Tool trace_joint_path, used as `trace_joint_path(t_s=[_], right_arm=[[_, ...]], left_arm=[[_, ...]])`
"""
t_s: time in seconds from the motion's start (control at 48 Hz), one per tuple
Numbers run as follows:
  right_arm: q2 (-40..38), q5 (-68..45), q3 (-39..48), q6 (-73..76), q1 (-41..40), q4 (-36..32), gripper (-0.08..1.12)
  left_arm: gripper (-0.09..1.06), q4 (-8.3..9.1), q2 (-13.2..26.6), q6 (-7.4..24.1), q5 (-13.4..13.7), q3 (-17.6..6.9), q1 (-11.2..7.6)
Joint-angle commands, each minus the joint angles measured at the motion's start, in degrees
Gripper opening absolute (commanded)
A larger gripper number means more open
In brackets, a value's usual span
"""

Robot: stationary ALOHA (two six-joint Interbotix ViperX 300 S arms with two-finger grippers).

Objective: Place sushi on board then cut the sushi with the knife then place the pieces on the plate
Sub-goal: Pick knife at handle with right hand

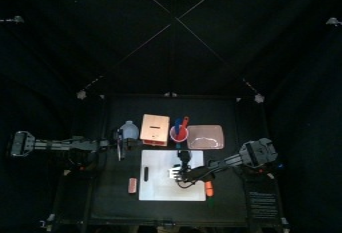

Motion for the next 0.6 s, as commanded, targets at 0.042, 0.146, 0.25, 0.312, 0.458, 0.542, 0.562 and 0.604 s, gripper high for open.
trace_joint_path(t_s=[0.042,0.146,0.25,0.312,0.458,0.542,0.562,0.604], right_arm=[[-0.1,1.7,-2.7,0.9,0.1,-0.4,0.63],[0.7,3.3,-3.2,0.8,0.1,-0.4,0.68],[0.7,3.9,-3.0,0.8,0.1,-0.4,0.75],[0.8,3.9,-2.9,1.0,0.1,-0.4,0.8],[1.3,3.6,-3.5,1.1,-0.2,-0.4,0.88],[1.7,3.3,-4.0,1.0,-0.2,-0.4,0.88],[1.7,3.3,-4.0,1.0,-0.2,-0.4,0.89],[1.6,3.5,-4.2,0.6,-0.2,-0.4,0.88]], left_arm=[[-0.02,0.09,0.1,0.0,-0.4,-0.7,0.0],[-0.02,0.0,0.1,0.0,-0.3,-0.6,0.0],[-0.02,0.0,0.1,0.0,-0.1,-0.4,0.0],[-0.02,0.09,0.1,0.0,0.2,-0.4,0.09],[-0.02,0.09,0.1,0.0,1.0,-0.3,0.26],[-0.02,0.09,0.0,0.0,1.4,-0.3,0.18],[-0.02,0.0,0.1,0.0,1.4,-0.3,0.18],[-0.02,0.0,0.1,0.1,1.5,-0.3,0.18]])
